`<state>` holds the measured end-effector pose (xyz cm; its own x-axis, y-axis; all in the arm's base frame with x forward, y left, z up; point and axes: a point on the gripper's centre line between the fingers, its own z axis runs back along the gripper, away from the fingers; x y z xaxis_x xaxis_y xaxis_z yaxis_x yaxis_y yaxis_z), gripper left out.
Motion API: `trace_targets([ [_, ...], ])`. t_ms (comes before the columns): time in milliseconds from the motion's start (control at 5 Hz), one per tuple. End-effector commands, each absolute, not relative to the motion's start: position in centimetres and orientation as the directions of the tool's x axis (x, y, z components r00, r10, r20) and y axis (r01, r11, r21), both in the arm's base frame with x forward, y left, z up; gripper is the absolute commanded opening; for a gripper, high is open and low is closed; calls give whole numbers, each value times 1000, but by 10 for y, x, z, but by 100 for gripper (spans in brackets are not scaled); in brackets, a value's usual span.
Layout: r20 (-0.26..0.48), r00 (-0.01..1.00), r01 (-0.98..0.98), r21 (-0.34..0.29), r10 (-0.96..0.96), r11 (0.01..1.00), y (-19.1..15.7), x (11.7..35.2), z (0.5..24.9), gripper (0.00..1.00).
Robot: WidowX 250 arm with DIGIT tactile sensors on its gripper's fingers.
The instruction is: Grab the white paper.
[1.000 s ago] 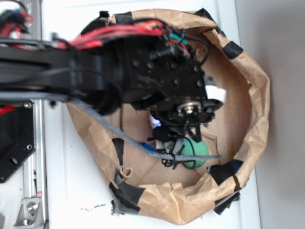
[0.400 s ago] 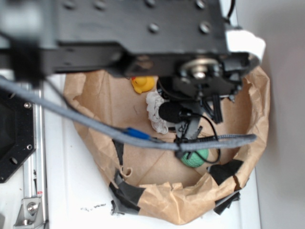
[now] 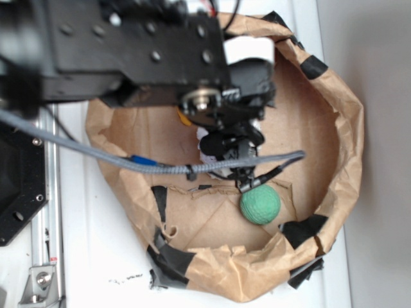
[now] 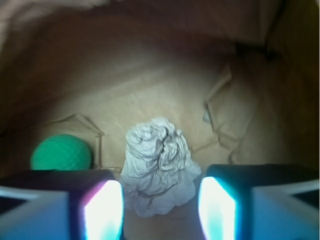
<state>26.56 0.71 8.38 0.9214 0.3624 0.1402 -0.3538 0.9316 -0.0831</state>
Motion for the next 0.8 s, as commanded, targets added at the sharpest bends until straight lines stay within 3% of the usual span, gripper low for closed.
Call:
trace_targets([
  [0,142,917,-359,-112,372,927,-9,282,55,100],
  [200,130,934,-322,-103,334,941,-16,301,43,100],
  [400,111,957,-264,-55,269,963,-13,310,30,100],
  [600,115,960,-252,-57,257,966,-11,310,28,0],
])
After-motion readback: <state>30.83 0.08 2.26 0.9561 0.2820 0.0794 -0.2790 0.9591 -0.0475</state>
